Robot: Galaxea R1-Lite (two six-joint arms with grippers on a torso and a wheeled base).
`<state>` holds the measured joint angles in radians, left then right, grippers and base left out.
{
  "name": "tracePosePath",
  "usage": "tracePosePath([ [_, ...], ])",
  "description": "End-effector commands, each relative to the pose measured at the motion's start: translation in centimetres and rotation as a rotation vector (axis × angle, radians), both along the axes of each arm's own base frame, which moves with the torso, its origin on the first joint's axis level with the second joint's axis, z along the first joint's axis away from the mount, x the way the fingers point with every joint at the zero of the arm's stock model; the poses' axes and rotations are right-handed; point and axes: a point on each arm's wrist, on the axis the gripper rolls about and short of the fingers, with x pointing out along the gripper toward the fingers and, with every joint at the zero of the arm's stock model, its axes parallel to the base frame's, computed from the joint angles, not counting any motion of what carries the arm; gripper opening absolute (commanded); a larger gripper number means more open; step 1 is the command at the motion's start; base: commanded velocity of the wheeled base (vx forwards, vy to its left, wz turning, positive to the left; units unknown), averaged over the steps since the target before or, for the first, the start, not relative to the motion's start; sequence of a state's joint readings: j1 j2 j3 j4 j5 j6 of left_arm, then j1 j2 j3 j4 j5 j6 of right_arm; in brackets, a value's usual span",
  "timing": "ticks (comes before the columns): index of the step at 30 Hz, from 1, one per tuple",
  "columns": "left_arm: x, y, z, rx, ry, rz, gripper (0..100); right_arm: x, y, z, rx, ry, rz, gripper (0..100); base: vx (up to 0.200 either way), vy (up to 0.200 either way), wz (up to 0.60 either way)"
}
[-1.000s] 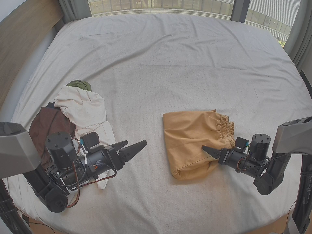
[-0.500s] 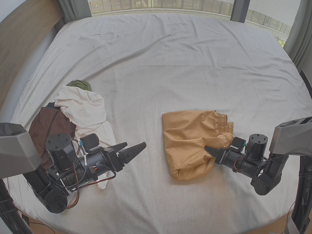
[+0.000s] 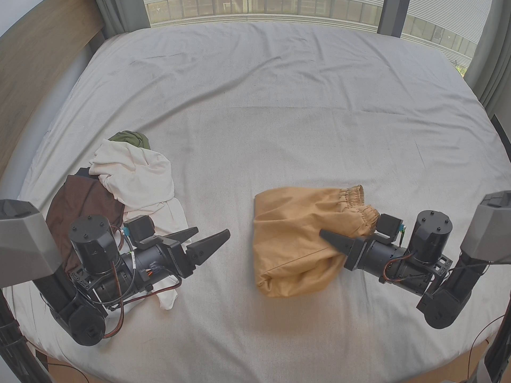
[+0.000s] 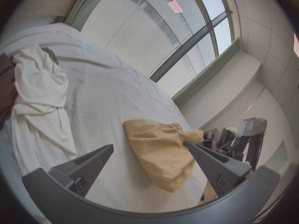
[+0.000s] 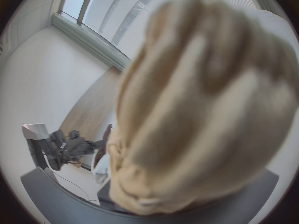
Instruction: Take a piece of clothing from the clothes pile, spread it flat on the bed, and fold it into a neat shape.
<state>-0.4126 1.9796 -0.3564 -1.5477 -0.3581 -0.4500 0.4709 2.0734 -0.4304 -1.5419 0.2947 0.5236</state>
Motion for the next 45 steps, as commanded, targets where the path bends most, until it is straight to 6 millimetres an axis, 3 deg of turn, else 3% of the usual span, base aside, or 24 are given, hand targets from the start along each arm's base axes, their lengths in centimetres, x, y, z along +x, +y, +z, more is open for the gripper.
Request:
tracePosePath([
  [1, -0.2, 0.6, 0.1, 0.026, -0.021, 0.015, 100, -1.4, 1.4, 4.8, 0.087, -0.146, 0.064, 0, 0.0, 0.0, 0.0],
  [27, -0.6, 1.1, 0.1, 0.03, -0.011, 0.026, 100, 2.1, 2.1, 8.6, 0.123, -0.223, 0.031, 0, 0.0, 0.0, 0.0],
  [40, -0.7, 1.2, 0.1, 0.029, -0.01, 0.027, 100, 5.4, 2.8, 12.0, 0.127, -0.24, 0.005, 0, 0.0, 0.0, 0.0],
  [45, -0.7, 1.3, 0.2, 0.028, -0.013, 0.029, 100, 6.8, 2.6, 12.1, 0.119, -0.232, -0.015, 0, 0.0, 0.0, 0.0],
])
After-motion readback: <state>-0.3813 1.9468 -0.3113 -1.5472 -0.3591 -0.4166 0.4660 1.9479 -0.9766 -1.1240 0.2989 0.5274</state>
